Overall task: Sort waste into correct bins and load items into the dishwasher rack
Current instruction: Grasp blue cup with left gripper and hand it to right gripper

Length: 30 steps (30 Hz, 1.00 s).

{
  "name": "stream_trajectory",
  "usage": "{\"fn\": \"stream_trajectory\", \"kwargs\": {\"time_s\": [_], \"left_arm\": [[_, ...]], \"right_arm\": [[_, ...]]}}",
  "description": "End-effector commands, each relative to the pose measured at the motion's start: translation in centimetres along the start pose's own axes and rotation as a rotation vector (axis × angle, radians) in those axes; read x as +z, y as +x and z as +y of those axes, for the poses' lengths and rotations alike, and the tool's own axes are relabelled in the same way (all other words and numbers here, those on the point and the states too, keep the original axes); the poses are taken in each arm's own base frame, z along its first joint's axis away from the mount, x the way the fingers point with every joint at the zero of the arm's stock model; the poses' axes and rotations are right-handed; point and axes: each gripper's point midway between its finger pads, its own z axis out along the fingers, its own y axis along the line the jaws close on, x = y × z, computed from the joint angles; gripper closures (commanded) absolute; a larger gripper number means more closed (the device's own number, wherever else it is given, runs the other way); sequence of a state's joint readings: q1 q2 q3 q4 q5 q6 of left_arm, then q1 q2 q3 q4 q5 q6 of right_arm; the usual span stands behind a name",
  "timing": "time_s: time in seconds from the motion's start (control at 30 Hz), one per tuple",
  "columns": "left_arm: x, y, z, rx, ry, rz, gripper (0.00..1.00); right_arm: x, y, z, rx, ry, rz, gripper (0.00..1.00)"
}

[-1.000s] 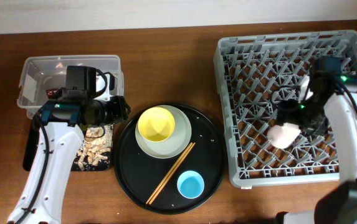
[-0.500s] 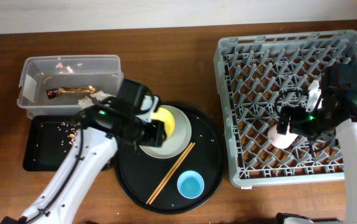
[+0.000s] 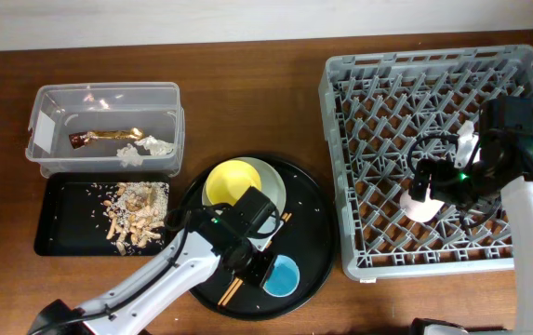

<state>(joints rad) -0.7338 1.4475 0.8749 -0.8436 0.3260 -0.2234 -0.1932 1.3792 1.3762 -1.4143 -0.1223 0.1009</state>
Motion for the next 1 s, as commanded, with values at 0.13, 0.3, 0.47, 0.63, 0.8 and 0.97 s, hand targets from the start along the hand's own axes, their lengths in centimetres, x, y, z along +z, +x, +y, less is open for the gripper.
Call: {"fn": "stream_trajectory", "kwargs": {"time_s": [0.13, 0.3, 0.47, 0.63, 0.8, 0.97], "left_arm": [[-0.1, -2.5, -0.8, -0.043, 0.039, -0.102, 1.0], [-7.2, -8.2, 2.0, -0.164, 0.083, -0.359, 1.0], [-15.3, -13.9, 6.4, -0.364, 0.405, -0.659, 1.0], [-18.0, -15.5, 2.6, -0.135, 0.886, -0.613, 1.0], [-17.2, -14.7, 1.6, -0.086, 1.014, -0.52, 1.0], [-18.2, -14.0, 0.7, -0.012, 1.072, -0.507, 1.0]], "right_arm": [[0.0, 0.0, 0.1, 0.006, -0.008, 0.007, 0.01], [-0.1, -1.1, 0.8, -0.002, -0.048, -0.039, 0.01], [-3.3, -1.6, 10.9, -0.332, -0.643, -0.135, 0.01], [-4.5, 2.2, 18.4, -0.624, -0.885, -0.081, 0.01], [-5.3, 4.4, 24.4, -0.835, -1.06, -0.089, 0.01], [-5.3, 4.6, 25.5, -0.885, -1.079, -0.107, 0.01]]}}
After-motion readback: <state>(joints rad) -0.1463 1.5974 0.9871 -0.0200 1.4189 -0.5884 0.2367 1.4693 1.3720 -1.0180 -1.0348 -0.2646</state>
